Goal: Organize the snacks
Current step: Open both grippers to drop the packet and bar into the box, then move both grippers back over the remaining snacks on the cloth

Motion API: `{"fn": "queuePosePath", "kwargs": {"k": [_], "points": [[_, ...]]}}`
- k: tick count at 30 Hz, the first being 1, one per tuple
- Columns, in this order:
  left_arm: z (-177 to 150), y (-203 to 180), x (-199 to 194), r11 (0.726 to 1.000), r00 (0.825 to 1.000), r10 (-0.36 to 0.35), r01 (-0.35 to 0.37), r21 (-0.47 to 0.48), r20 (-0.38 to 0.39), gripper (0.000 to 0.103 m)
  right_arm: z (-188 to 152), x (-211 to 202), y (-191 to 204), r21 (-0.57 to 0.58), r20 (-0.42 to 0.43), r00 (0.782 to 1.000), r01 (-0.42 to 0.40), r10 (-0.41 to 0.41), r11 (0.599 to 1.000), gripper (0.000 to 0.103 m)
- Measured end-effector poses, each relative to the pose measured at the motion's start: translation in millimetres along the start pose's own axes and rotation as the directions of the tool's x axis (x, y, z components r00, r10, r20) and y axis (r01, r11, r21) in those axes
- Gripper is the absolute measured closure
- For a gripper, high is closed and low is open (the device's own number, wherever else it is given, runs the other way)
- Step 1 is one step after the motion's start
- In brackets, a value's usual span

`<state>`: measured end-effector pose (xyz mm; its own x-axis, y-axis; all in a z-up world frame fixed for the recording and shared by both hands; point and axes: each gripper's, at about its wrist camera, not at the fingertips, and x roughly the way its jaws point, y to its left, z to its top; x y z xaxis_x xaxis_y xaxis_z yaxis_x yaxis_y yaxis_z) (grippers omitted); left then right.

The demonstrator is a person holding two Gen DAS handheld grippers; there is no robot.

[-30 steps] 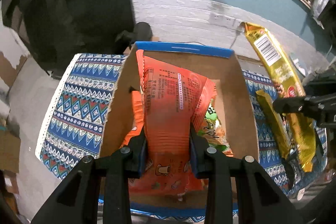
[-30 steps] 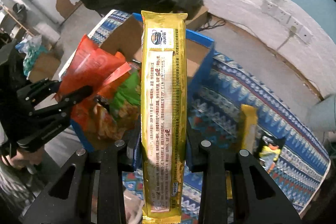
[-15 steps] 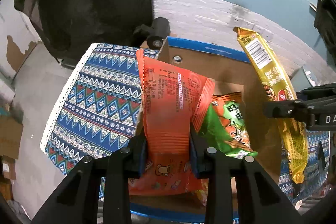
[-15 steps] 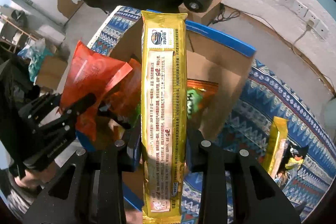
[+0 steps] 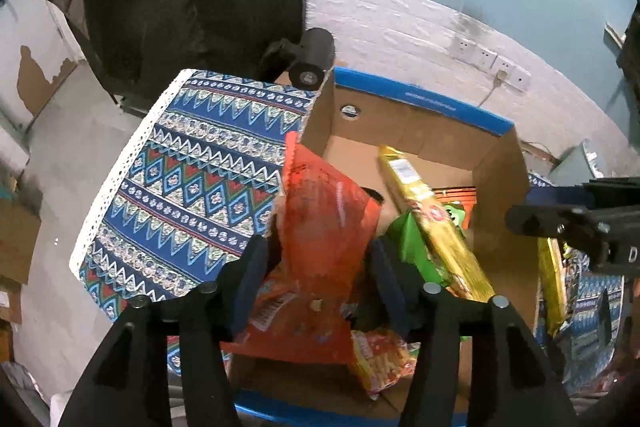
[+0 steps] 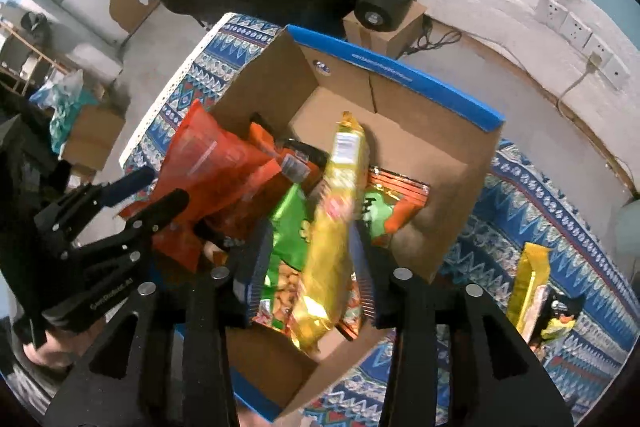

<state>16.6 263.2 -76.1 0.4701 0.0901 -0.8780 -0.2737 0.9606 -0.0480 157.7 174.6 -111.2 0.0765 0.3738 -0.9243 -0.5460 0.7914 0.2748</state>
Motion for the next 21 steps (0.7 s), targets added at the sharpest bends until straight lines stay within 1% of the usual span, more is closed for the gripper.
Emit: {"fn": "queuePosePath", "kwargs": {"k": [2,4,6,8,12,17,21], "points": [[-0.5,-4.7,-1.4,1.0,1.0,-0.012,0.012,0.004,0.0,0.042,-4.4,-4.9,-4.5,0.003,0.007,1.0,0.01,-0.01,1.0,0.051],[-1.6,-11.2,-3.5,1.0,1.0,-0.02,0.02,0.015,-0.001,0.036,-7.8,-8.5,-7.7,0.0,0.01,1.0,0.023,-0.023,1.0,0.047],[-3.4,-19.4,-6.6,0.999,1.0,-0.024,0.024,0.033,0.004,0.035,-13.4,-14.2,-12.8,-0.008,0.016,0.999,0.042,-0.042,0.999,0.04],[-6.2,-30.4,-10.4,0.998,1.0,-0.03,0.029,0.06,0.01,0.034,-19.3,-19.6,-18.2,-0.01,0.023,0.998,0.059,-0.058,0.998,0.037],[-8.7,-51.2,-15.8,0.993,0.998,-0.065,0.064,0.102,0.003,0.03,-35.6,-32.9,-33.6,-0.003,0.032,0.996,0.086,-0.086,0.996,0.035],[-13.3,-83.4,-22.6,0.981,0.997,-0.08,0.078,0.18,0.003,0.027,-56.0,-49.7,-59.3,0.023,0.039,0.992,0.121,-0.121,0.992,0.034],[-17.6,-104.1,-24.6,0.972,0.994,-0.104,0.105,0.21,-0.017,0.027,-75.5,-64.4,-82.4,0.05,0.047,0.99,0.134,-0.137,0.99,0.034]]}}
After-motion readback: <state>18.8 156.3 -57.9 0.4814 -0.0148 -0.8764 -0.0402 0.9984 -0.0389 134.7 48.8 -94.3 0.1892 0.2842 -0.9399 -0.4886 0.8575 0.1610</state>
